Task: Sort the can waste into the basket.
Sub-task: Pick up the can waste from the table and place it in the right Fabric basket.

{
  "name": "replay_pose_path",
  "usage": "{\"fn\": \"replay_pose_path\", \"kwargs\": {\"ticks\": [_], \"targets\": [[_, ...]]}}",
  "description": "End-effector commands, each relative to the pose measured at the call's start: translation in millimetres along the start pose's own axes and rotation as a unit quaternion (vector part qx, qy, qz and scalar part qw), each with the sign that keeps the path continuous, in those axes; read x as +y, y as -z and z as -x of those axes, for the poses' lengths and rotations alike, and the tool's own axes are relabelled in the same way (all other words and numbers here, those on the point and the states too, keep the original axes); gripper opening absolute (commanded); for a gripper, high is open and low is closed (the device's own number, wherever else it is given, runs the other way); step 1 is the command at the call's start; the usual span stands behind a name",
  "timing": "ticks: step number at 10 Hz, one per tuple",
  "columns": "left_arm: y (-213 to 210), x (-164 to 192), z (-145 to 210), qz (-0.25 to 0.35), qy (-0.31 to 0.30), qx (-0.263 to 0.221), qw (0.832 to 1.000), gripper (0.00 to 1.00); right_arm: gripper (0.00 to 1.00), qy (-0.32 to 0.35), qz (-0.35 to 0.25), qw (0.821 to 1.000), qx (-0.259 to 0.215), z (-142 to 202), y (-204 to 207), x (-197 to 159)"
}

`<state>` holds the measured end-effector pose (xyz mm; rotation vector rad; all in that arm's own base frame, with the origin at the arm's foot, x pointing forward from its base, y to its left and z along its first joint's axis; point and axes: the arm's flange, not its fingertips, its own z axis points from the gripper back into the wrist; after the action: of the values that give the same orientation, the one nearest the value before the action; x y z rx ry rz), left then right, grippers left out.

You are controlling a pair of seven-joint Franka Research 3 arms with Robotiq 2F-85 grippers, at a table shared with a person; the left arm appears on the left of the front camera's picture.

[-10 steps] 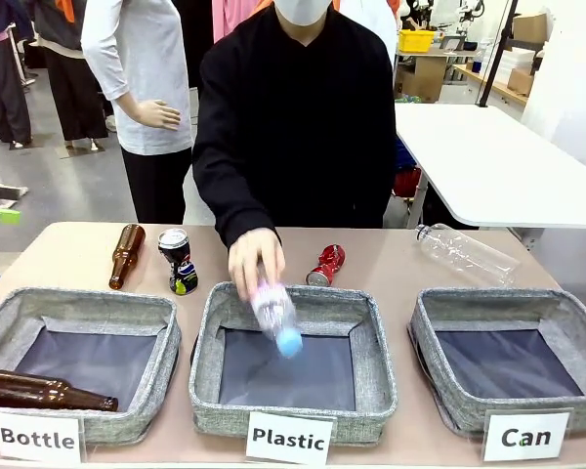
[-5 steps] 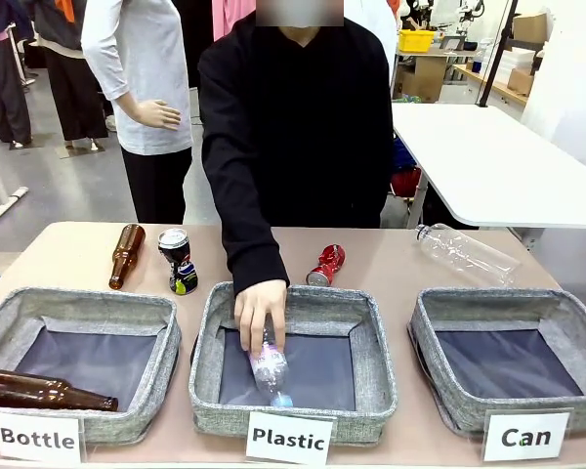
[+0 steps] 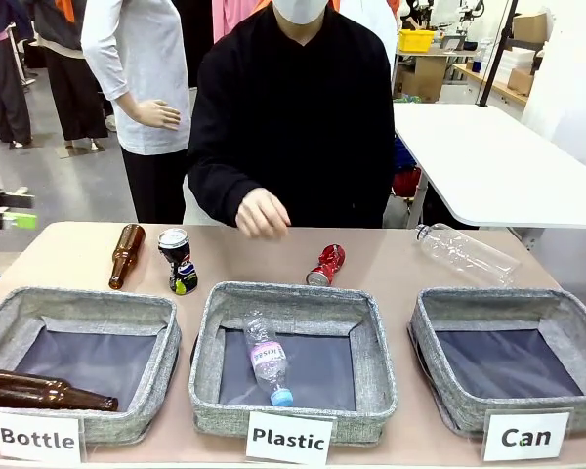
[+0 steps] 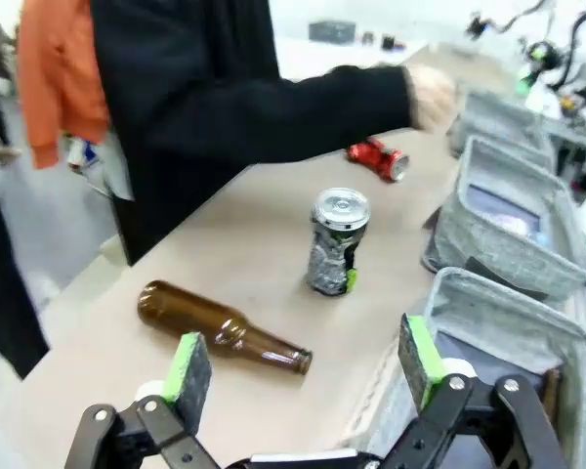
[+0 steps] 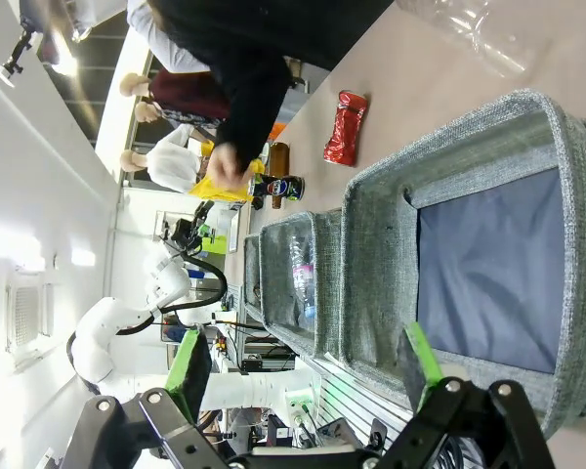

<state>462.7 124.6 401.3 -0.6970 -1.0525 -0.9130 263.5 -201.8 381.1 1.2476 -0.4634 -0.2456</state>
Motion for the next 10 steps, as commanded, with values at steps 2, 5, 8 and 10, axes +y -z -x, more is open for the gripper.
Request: {"fn": "replay_pose_path", "kwargs": {"ticks": [2, 5, 8, 10], "targets": [[69, 13, -16, 0.052, -0.01, 0.075, 0.996, 1.0, 1.0, -0.014, -0.01, 1.0, -0.006, -2, 0, 1], [126, 14, -15, 0.04, 0.008, 0.101, 0.994, 1.0, 1.0, -0.014, -0.01, 1.0, -0.006, -2, 0, 1], [166, 15, 6, 0.073, 0.024, 0.112, 0.991, 1.0, 1.0, -0.014, -0.01, 1.0, -0.006, -2, 0, 1], [174, 16, 16, 0.07, 0.048, 0.097, 0.992, 1.0, 1.0, -0.014, -0.01, 1.0, -0.006, -2, 0, 1]]}}
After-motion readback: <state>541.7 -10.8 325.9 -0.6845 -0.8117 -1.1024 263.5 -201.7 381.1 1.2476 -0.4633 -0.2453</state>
